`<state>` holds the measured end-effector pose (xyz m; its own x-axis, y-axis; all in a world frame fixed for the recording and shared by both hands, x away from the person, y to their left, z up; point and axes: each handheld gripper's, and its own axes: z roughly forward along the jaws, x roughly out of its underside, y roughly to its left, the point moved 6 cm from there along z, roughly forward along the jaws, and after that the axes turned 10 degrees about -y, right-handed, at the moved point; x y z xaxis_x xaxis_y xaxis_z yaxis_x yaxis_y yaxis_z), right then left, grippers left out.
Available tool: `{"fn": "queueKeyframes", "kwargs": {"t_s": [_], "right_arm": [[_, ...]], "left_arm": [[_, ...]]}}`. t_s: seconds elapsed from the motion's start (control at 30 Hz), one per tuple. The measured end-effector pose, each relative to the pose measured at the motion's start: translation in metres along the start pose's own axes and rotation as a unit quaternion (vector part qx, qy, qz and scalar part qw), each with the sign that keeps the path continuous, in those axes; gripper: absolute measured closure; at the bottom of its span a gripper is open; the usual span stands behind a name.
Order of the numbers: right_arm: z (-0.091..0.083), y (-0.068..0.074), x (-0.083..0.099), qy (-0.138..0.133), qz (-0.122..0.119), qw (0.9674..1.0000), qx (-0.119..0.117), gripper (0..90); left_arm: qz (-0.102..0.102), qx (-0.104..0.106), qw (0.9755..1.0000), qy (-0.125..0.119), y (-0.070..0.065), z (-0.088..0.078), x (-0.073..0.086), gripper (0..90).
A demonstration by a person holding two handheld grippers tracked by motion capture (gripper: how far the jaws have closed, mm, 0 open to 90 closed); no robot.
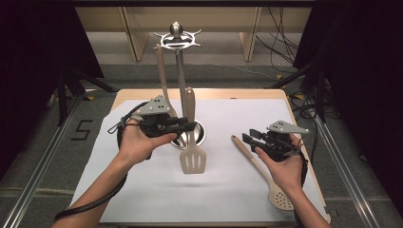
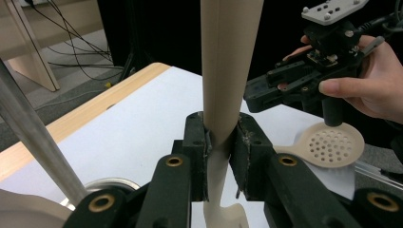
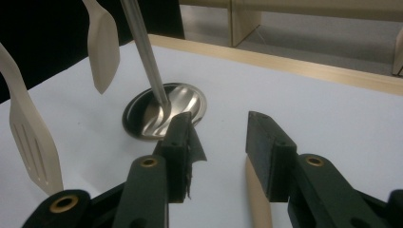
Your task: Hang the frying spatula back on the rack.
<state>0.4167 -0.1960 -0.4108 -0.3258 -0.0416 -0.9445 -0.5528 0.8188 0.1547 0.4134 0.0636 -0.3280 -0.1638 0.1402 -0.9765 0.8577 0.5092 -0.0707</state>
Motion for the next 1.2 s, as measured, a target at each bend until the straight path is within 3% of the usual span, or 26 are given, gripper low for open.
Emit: {"fn": "queueKeyframes", "kwargs": {"t_s": [0.03,0.07,0.13,0.2,0.23,0.27,0.33,0.37,0.5,0.7,0.83,0.9,1.2], "right_arm": [[-0.001,0.000,0.000,0.002,0.006,1.0000,0.002,62.3],[-0.001,-0.005,-0.001,-0.007,-0.017,0.9998,0.004,62.3],[-0.004,-0.004,-0.001,0.005,0.002,0.9999,0.009,62.2],[-0.005,-0.003,-0.002,0.001,0.011,0.9999,0.011,62.2],[-0.005,-0.005,-0.003,-0.001,0.000,1.0000,0.008,62.1],[-0.006,-0.003,-0.002,0.001,0.010,0.9999,0.011,62.1],[-0.005,-0.003,-0.004,-0.006,0.003,0.9999,0.012,62.0],[-0.006,-0.005,-0.005,-0.005,-0.012,0.9998,0.012,62.0],[-0.006,-0.003,-0.004,-0.003,-0.002,0.9999,0.011,61.9],[-0.004,-0.005,-0.004,-0.005,-0.021,0.9997,0.012,61.9],[-0.004,-0.004,-0.003,-0.004,-0.016,0.9998,0.010,61.9],[-0.004,0.000,-0.003,0.002,0.002,1.0000,0.010,61.9],[-0.004,0.000,-0.003,0.000,-0.003,0.9999,0.014,61.8]], "left_arm": [[0.002,0.002,1.0000,-0.003,0.001,0.000,-0.001,76.0],[0.003,-0.001,1.0000,0.000,0.001,0.000,-0.001,76.0],[0.004,-0.001,1.0000,0.001,0.003,0.000,-0.003,76.1],[0.003,-0.002,1.0000,-0.001,0.004,0.000,-0.004,76.1],[0.004,-0.002,1.0000,-0.001,0.004,-0.001,-0.005,76.0],[0.006,-0.002,1.0000,-0.001,0.005,-0.001,-0.006,76.0],[0.004,-0.005,1.0000,-0.004,0.006,-0.003,-0.008,76.1],[0.007,-0.005,1.0000,-0.005,0.007,-0.003,-0.009,76.1],[0.006,-0.010,0.9999,-0.008,0.009,-0.006,-0.014,76.0],[0.007,-0.016,0.9998,-0.008,0.016,-0.006,-0.018,76.1],[0.007,-0.019,0.9998,-0.009,0.020,-0.006,-0.021,76.1],[0.008,-0.022,0.9997,-0.009,0.021,-0.006,-0.023,76.1],[0.006,-0.025,0.9997,-0.002,0.025,-0.004,-0.027,76.1]]}}
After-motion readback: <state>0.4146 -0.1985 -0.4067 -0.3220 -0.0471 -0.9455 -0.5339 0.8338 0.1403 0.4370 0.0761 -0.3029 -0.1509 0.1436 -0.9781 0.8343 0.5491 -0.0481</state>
